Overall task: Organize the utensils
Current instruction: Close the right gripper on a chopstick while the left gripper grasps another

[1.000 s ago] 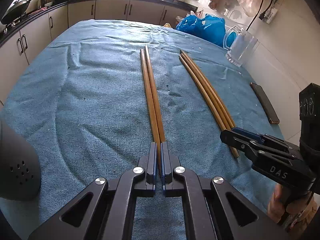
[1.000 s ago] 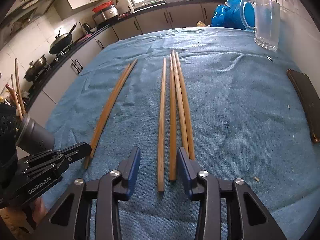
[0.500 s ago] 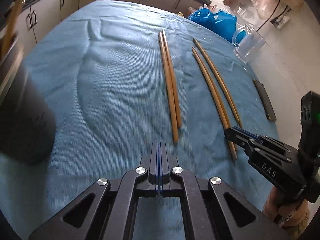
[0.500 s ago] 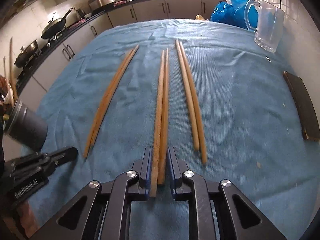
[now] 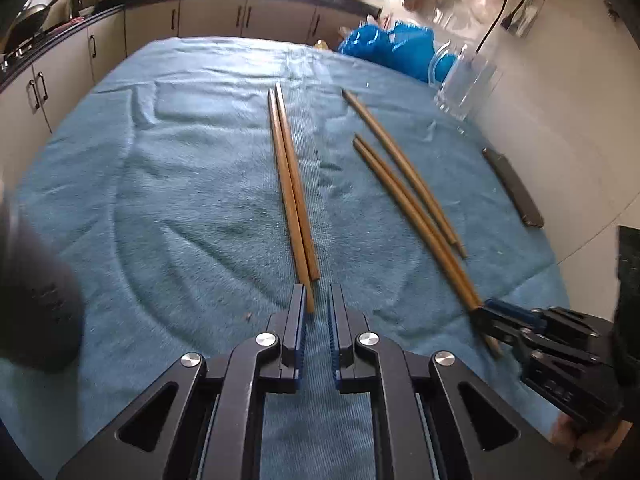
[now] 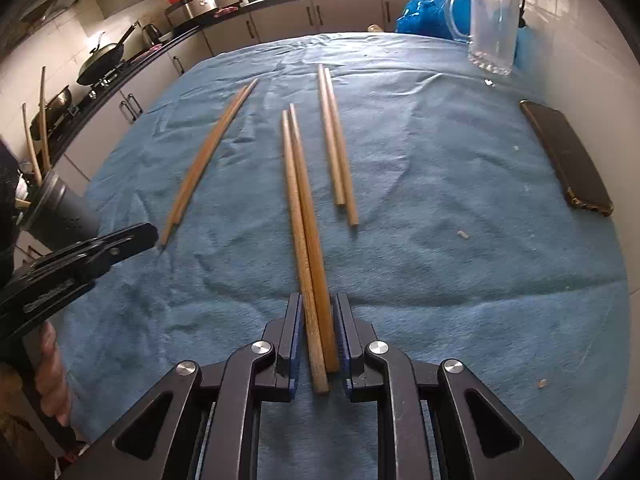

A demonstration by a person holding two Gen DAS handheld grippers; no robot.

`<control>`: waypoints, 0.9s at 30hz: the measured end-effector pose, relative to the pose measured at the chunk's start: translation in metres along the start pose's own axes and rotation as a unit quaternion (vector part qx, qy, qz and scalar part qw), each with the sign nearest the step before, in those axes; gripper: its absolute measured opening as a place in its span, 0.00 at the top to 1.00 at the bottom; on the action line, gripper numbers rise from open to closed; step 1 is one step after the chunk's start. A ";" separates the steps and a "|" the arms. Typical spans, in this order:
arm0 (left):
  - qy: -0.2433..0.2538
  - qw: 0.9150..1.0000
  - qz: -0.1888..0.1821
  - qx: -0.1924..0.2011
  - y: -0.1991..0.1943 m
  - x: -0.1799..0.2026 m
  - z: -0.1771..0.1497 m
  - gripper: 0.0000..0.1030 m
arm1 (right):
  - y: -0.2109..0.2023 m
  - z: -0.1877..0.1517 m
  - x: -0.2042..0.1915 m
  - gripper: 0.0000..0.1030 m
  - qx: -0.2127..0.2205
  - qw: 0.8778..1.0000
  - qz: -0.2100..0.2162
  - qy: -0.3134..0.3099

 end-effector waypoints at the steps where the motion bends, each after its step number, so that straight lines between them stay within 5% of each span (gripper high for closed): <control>1: 0.004 1.000 0.000 -0.004 0.005 0.001 0.001 0.91 | -0.001 -0.001 0.000 0.79 0.001 1.000 -0.002 0.000; 6: -0.001 1.000 -0.004 -0.008 0.006 -0.005 0.003 0.96 | -0.008 -0.001 0.001 0.70 0.008 1.000 0.011 -0.001; 14: -0.030 0.999 0.004 -0.017 -0.005 -0.021 -0.010 0.96 | -0.019 0.003 -0.010 0.69 0.036 0.998 0.052 -0.027; 27: -0.035 0.995 -0.040 -0.089 -0.063 -0.027 -0.091 0.96 | 0.012 0.022 -0.011 0.69 0.018 0.997 0.066 -0.027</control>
Point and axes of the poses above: each gripper's, at about its wrist camera, not at the fingertips, and y roughly the way its jaws point, x to its right, z to its top, the point moved 4 cm from there along y, roughly the way its jaws point, and after that the axes turned 7 degrees about z, right-handed, at the moved point
